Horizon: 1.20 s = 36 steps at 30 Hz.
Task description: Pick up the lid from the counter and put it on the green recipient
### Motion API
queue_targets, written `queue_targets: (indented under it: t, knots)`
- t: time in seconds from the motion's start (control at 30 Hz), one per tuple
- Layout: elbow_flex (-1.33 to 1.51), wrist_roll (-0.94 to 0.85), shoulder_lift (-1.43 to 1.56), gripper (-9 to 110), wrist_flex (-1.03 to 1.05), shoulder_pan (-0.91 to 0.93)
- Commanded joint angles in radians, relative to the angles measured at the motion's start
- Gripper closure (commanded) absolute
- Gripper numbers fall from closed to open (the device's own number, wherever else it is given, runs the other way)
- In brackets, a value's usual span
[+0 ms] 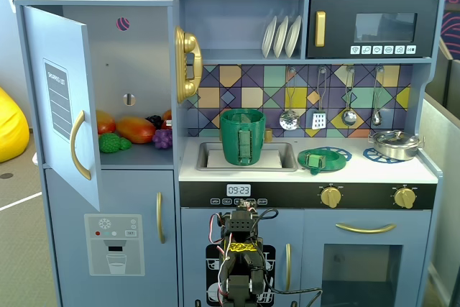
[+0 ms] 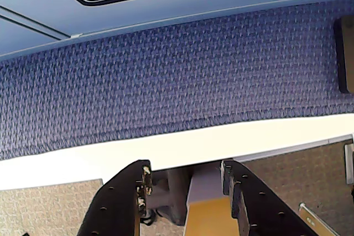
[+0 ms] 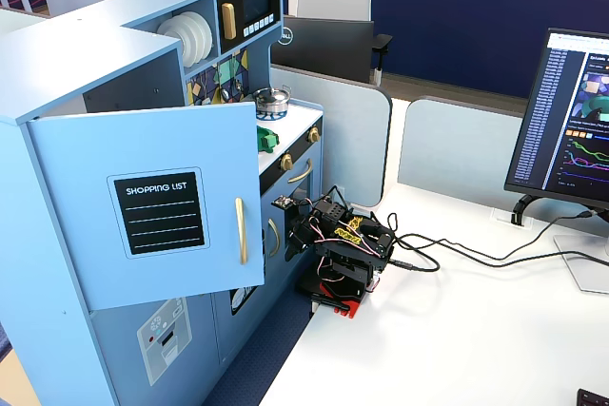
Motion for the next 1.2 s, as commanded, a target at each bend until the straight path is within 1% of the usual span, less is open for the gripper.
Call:
queue_targets:
  t: [0.0, 0.4, 0.5, 0.6, 0.73, 0.83, 0.9, 1.03, 1.1, 1.17]
  knots:
    - [-0.003, -0.032, -0.006, 101, 0.186, 0.055]
    - [-0.005, -0.021, -0.006, 101, 0.175, 0.067]
    - [-0.052, 0.003, -0.008, 101, 0.063, 0.107]
    - [-0.215, 0.008, -0.072, 101, -0.100, 0.178]
    - [-0.476, -0.061, -0.206, 101, -0.299, 0.296]
    - [-0.609, -0.114, -0.304, 101, -0.497, 0.394]
    - [-0.661, -0.132, -0.360, 101, -0.614, 0.457]
    - [-0.707, -0.160, -0.428, 101, -0.758, 0.529]
    - [-0.710, -0.158, -0.437, 95, -0.804, 0.535]
    - [-0.707, -0.135, -0.462, 84, -0.887, 0.551]
